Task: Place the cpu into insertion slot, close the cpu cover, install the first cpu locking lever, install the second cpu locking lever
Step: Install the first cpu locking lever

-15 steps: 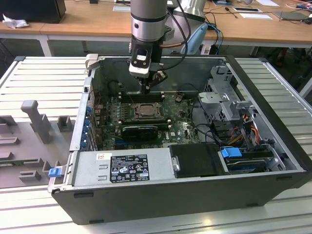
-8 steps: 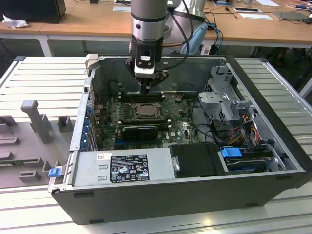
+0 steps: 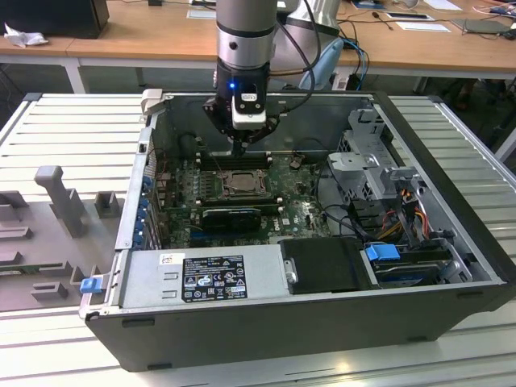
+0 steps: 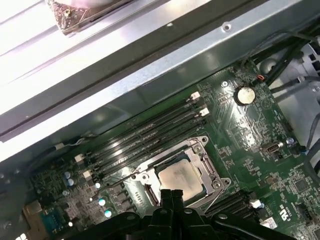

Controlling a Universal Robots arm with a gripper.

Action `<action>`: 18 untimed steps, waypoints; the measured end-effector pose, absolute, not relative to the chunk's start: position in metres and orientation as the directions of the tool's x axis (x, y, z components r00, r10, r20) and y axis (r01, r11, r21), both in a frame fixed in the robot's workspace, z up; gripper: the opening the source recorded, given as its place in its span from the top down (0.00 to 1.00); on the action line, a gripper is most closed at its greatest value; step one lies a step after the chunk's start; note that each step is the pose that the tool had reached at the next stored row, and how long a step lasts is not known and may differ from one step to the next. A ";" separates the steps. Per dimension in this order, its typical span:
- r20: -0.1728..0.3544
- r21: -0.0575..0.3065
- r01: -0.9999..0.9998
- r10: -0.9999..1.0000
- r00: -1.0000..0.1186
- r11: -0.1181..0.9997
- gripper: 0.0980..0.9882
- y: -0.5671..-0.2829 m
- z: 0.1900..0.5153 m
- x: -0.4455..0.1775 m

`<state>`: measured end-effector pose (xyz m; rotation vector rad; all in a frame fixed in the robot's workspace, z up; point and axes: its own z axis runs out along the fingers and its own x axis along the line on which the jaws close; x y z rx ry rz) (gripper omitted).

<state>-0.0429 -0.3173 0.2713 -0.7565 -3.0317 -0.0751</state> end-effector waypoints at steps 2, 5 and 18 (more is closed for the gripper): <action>0.027 0.043 0.461 0.461 -0.887 0.886 0.99 -0.317 0.271 -0.043; 0.027 0.043 0.433 0.432 -0.901 0.900 0.99 -0.318 0.271 -0.043; 0.027 0.043 0.238 0.237 -0.971 0.970 0.99 -0.318 0.271 -0.043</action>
